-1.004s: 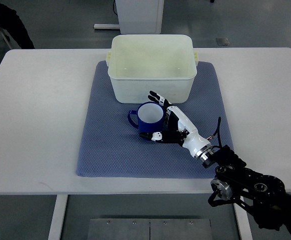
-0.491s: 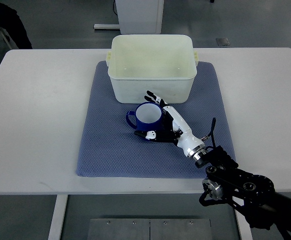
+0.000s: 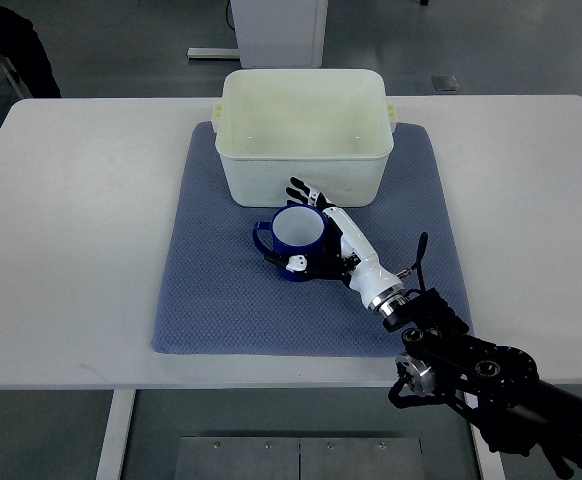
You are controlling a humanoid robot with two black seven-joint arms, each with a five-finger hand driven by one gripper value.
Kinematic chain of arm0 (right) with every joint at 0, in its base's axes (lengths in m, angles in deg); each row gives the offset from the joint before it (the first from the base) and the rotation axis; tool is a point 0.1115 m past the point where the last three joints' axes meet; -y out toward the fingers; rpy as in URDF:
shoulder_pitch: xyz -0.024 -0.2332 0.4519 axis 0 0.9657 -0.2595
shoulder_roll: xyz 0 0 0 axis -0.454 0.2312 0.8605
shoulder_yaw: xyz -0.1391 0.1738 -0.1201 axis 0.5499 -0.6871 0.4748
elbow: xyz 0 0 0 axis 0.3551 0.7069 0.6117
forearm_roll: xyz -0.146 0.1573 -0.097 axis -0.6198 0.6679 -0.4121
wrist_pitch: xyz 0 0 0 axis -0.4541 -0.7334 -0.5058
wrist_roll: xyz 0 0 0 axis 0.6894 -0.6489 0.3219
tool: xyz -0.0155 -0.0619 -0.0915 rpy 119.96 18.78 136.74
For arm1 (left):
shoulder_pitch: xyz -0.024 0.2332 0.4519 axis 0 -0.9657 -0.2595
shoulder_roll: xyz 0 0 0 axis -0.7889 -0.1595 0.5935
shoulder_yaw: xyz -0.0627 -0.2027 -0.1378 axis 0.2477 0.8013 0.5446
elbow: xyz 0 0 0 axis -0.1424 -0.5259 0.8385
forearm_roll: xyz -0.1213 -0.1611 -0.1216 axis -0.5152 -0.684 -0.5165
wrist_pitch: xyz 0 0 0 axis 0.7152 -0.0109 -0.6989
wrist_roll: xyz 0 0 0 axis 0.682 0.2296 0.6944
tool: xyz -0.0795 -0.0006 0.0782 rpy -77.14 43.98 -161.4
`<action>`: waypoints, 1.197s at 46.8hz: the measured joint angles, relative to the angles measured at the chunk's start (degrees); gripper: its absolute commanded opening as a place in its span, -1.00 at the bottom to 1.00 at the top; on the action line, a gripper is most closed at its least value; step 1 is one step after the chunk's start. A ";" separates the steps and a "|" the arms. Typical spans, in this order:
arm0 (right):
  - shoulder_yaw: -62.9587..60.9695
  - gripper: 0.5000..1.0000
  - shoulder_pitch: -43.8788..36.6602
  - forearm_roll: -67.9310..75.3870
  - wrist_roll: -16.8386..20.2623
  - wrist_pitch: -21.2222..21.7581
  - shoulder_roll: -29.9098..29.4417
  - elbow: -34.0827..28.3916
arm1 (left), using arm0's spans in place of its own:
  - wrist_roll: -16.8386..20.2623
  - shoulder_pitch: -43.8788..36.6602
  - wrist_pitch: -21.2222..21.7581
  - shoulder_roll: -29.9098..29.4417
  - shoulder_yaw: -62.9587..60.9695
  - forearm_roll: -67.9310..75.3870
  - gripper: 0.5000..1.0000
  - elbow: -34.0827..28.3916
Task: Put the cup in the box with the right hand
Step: 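Close the right hand fingers around the blue mug's body, then lift the blue mug with the right hand, raising it high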
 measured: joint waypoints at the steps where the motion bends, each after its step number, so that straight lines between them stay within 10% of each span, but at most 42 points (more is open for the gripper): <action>1: 0.00 0.77 0.00 0.00 0.00 -0.03 -0.08 0.02 | 0.00 0.03 -0.01 0.00 0.00 0.00 1.00 0.00; 25: 0.76 0.45 -0.01 0.01 0.00 -0.07 -0.24 1.67 | -0.02 0.00 0.01 0.00 0.00 0.00 1.00 -0.01; 36: 0.79 -1.00 -0.04 0.10 0.00 -0.13 -0.24 2.06 | -0.02 0.01 -0.01 0.00 0.00 0.00 1.00 -0.01; 56: 0.64 -1.00 -2.13 0.18 0.00 -0.10 -0.25 1.29 | -0.01 0.00 0.03 0.00 0.00 0.00 1.00 -0.01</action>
